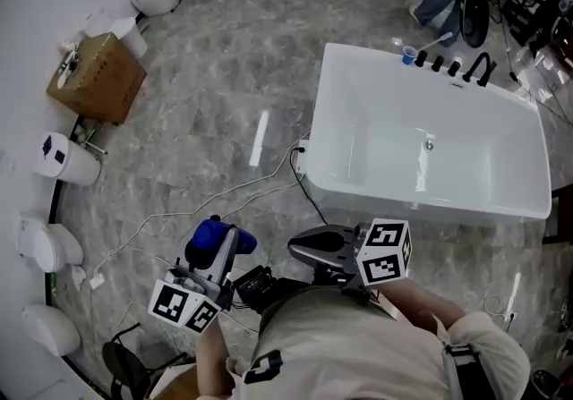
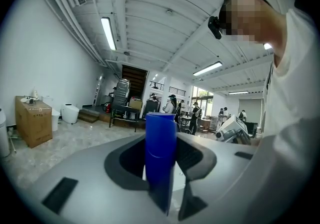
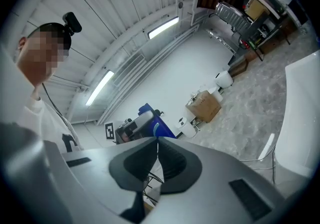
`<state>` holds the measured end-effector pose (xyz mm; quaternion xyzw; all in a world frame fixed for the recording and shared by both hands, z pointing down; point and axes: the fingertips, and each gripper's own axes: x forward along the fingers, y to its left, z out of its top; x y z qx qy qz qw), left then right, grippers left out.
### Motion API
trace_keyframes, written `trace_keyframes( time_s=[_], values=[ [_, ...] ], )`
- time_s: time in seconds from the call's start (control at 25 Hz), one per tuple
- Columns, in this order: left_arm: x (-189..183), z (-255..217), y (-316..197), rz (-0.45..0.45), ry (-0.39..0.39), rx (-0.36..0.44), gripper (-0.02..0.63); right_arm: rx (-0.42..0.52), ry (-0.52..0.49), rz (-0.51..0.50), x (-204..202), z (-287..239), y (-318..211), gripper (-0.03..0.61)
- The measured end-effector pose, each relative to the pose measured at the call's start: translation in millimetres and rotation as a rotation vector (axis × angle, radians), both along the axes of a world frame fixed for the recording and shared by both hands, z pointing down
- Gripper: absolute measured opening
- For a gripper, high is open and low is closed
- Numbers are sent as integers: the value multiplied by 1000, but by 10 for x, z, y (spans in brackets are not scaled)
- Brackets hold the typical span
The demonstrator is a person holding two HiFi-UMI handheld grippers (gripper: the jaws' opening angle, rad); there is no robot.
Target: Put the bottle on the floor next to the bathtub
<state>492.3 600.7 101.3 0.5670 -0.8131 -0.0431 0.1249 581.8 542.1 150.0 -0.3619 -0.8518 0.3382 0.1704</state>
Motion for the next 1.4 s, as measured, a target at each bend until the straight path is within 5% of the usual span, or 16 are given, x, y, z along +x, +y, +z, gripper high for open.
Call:
trace_keyframes(
  time_s=[0.36,0.72,0.96,1.4],
  values=[
    [-609,-31,-212,90,9,20,192,6,2,103,-511,27,-159,29],
    [-1841,-51,28,233,1,52,192,57,39,264,-1644,0,158,29],
    [-2654,-94,320,312,-16,61,192,116,65,286,-2421,-27,653,29],
    [-3298,-43,275,328,27,114,190,145,133,289,-3129,56,785,29]
  ],
)
